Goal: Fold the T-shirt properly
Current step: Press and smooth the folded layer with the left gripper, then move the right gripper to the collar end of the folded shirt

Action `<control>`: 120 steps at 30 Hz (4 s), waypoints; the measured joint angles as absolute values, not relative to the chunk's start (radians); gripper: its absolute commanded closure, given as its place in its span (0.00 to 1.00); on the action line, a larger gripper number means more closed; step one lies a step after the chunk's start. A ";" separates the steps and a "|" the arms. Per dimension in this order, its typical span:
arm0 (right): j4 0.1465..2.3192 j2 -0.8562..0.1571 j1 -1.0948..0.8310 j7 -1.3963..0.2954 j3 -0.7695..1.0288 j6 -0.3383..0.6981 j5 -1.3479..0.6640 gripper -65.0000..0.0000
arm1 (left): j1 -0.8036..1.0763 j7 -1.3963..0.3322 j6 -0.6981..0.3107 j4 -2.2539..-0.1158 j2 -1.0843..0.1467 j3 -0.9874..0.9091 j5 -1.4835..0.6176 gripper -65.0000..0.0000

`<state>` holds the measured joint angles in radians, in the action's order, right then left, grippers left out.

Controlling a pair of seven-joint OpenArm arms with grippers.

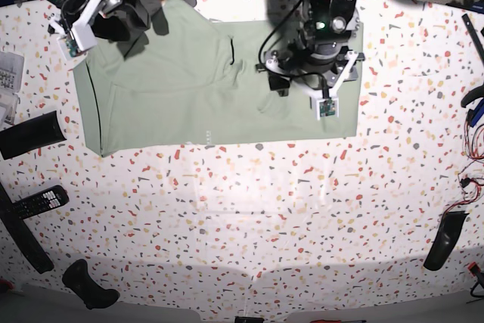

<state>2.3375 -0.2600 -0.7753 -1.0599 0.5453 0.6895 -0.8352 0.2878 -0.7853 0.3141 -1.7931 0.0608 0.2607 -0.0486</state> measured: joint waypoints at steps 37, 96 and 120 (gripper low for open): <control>2.338 -0.255 -0.629 -1.041 0.545 0.661 -0.645 0.51 | 0.084 -0.787 -0.060 -1.793 0.059 0.261 -0.202 0.31; 1.230 -0.416 -0.141 -1.124 0.814 0.693 -0.860 0.34 | 0.080 -0.944 -0.140 -1.800 0.030 0.262 0.125 0.31; 1.237 -0.430 -0.132 -1.065 0.388 0.698 -0.950 0.34 | 0.080 -0.982 -0.141 -1.800 0.030 0.262 0.125 0.31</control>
<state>1.2373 -0.4297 -0.1318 -1.0645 0.3882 0.6975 -0.9504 0.0799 -0.9825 -0.1406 -1.7996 0.0299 0.2619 0.1246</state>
